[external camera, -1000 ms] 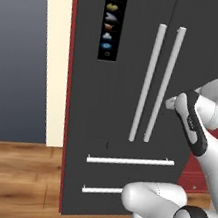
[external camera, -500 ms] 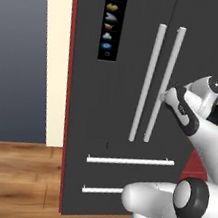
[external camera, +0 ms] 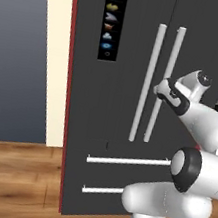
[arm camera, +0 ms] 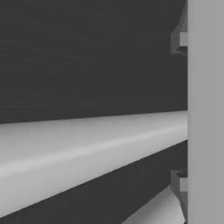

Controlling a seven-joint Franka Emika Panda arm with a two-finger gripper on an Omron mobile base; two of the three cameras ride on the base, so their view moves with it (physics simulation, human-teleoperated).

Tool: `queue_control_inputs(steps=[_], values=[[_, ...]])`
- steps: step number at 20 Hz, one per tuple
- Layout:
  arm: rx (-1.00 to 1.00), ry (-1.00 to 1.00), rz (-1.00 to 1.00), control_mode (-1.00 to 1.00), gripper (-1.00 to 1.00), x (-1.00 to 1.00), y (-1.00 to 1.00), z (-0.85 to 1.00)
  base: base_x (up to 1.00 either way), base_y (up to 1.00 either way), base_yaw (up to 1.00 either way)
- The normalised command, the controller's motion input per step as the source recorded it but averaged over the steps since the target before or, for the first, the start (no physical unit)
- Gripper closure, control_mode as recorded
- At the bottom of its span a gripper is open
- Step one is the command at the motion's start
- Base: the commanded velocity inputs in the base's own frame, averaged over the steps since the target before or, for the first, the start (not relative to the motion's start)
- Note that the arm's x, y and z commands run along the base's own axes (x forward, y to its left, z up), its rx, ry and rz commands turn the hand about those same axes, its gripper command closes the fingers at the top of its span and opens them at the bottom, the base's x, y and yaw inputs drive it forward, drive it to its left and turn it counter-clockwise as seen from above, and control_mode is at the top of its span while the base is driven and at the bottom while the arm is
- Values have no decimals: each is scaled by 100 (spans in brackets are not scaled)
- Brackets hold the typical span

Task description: Retrieve the tangerine and mango from the fridge and place them into the bowl on the dining table.

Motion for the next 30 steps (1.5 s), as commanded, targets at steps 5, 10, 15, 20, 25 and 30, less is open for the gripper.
queue_control_inputs(steps=[5,10,15,20,25,30], values=[[0,-2,0,-100,-100,25,-9,1,0,0,0],[0,-2,0,-100,-100,27,-9,0,0,0,0],[0,-15,0,-100,-100,23,0,0,0,0,0],[0,-28,0,-100,-100,12,0,-11,0,0,0],[0,-17,0,-100,-100,27,0,-12,0,0,0],[0,-1,0,-100,100,45,0,0,0,0,0]])
